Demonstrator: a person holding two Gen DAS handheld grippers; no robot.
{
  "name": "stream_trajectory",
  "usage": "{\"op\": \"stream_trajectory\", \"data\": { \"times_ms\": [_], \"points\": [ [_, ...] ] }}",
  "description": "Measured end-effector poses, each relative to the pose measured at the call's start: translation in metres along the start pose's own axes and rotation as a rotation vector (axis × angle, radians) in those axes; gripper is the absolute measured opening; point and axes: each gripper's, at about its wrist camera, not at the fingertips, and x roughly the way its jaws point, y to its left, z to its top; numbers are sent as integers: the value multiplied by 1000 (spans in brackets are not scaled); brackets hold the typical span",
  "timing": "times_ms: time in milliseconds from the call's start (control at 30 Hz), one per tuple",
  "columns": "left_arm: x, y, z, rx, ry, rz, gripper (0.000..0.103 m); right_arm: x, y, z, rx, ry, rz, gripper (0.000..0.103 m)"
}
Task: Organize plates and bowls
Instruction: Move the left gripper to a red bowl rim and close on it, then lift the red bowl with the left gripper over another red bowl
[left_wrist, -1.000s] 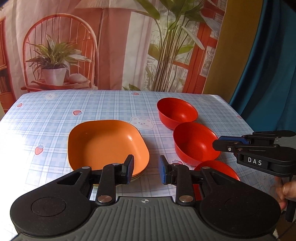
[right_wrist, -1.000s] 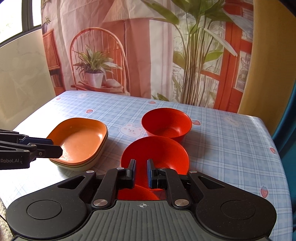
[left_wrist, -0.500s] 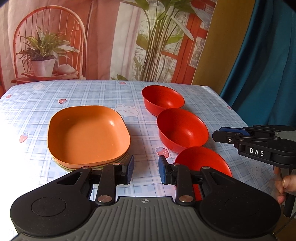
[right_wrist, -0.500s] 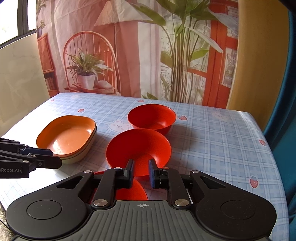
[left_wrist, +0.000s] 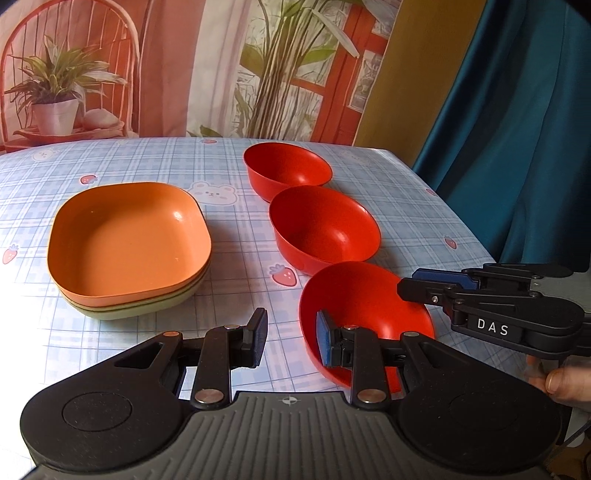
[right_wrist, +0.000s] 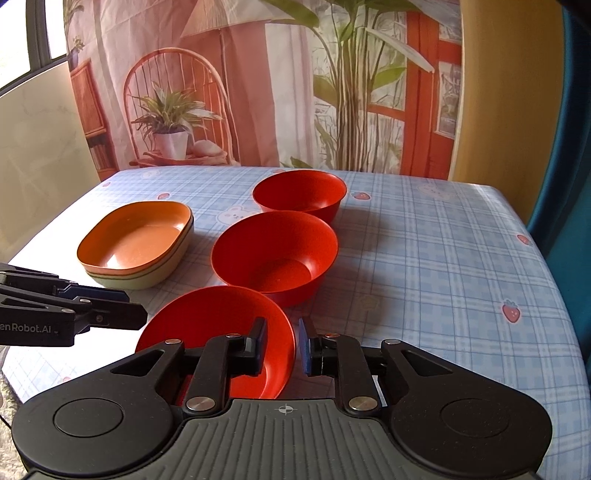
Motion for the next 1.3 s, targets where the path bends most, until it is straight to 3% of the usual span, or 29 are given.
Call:
{"op": "stream_trajectory", "data": {
  "times_ms": [733, 1000, 1300],
  "points": [
    [15, -4, -13, -6, 48, -83, 31, -2, -9, -25, 156, -7, 10, 16],
    [10, -7, -13, 7, 36, -87, 30, -9, -10, -29, 190, -38, 4, 9],
    [-7, -11, -5, 43, -25, -89, 30, -20, -12, -22, 217, -60, 26, 9]
  ]
}}
